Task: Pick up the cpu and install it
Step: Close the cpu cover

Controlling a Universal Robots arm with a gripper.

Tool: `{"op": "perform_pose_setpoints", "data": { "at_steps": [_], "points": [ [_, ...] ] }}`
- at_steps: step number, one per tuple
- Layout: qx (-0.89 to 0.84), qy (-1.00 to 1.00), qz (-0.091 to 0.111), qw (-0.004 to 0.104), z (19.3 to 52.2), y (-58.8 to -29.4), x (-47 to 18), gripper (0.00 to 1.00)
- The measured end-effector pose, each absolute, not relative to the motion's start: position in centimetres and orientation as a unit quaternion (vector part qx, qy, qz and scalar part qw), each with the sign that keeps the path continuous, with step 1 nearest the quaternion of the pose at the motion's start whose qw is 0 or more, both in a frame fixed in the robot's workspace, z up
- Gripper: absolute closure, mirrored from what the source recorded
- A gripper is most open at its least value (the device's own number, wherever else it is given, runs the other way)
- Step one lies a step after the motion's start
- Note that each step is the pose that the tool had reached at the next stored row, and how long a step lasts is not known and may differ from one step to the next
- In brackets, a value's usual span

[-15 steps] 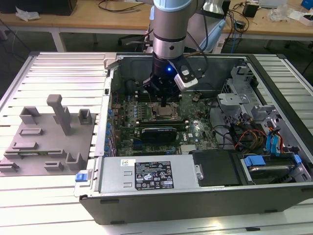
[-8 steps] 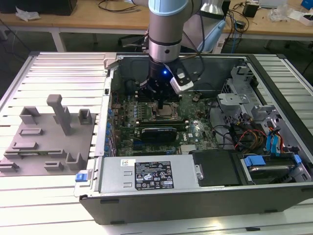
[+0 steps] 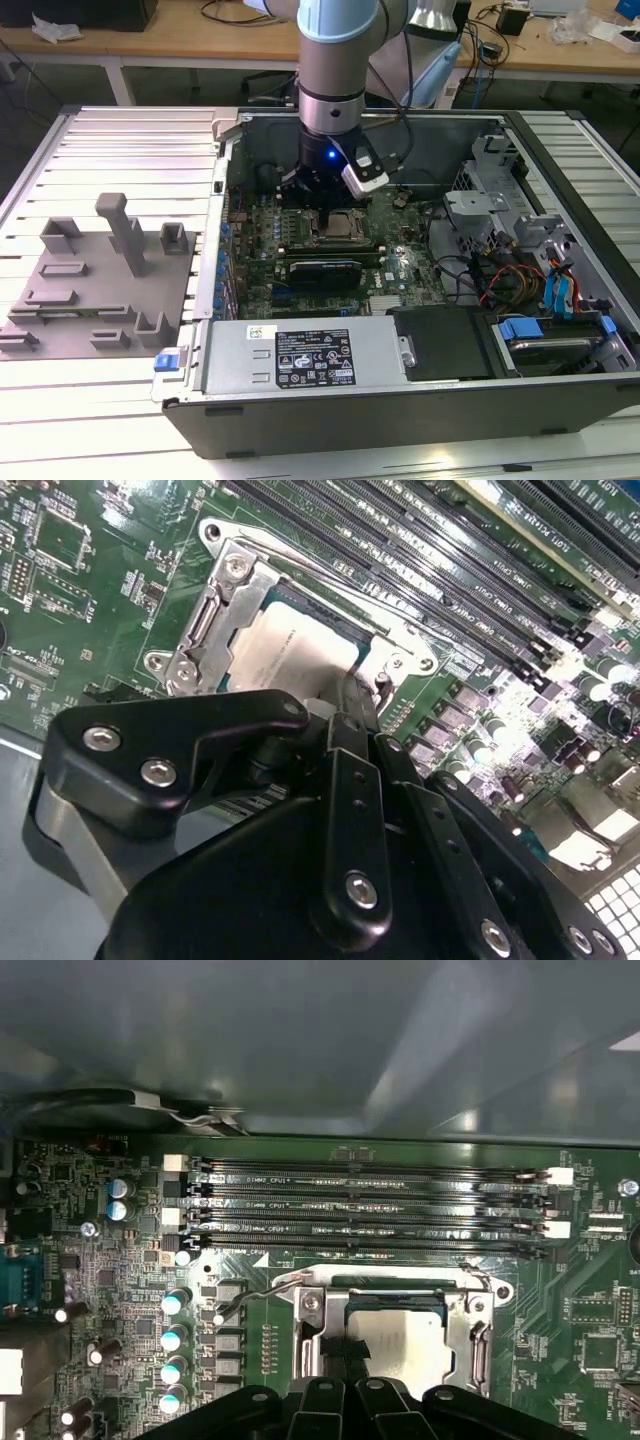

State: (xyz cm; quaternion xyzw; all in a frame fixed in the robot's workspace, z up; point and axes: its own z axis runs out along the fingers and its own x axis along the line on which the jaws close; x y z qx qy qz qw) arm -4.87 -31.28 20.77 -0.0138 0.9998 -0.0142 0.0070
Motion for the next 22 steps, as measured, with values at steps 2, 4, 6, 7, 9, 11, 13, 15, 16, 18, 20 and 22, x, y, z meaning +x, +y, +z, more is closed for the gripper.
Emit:
{"op": "perform_pose_setpoints", "data": {
  "at_steps": [2,4,6,7,9,11,13,15,16,18,20,22],
  "points": [
    [-0.014,1.000,-0.014,0.007,20.73,-31.28,-4.89,0.89],
    [-0.014,1.000,-0.014,0.007,20.68,-31.28,-4.98,0.89],
    [-0.014,1.000,-0.014,0.007,20.64,-31.28,-5.14,0.89],
    [-0.014,1.000,-0.014,0.007,20.63,-31.28,-5.19,0.89],
    [-0.014,1.000,-0.014,0.007,20.60,-31.27,-5.35,0.89],
    [-0.014,1.000,-0.014,0.007,20.59,-31.27,-5.44,0.89],
    [-0.014,1.000,-0.014,0.007,20.58,-31.27,-5.53,0.89],
    [-0.014,1.000,-0.014,0.007,20.57,-31.27,-5.62,0.89],
    [-0.014,1.000,-0.014,0.007,20.56,-31.28,-5.65,0.89],
    [-0.014,1.000,-0.014,0.007,20.50,-31.28,-5.69,0.89],
    [-0.014,1.000,-0.014,0.007,20.40,-31.28,-5.71,0.89],
    [-0.014,1.000,-0.014,0.007,20.39,-31.28,-5.72,0.89]
  ]
}}
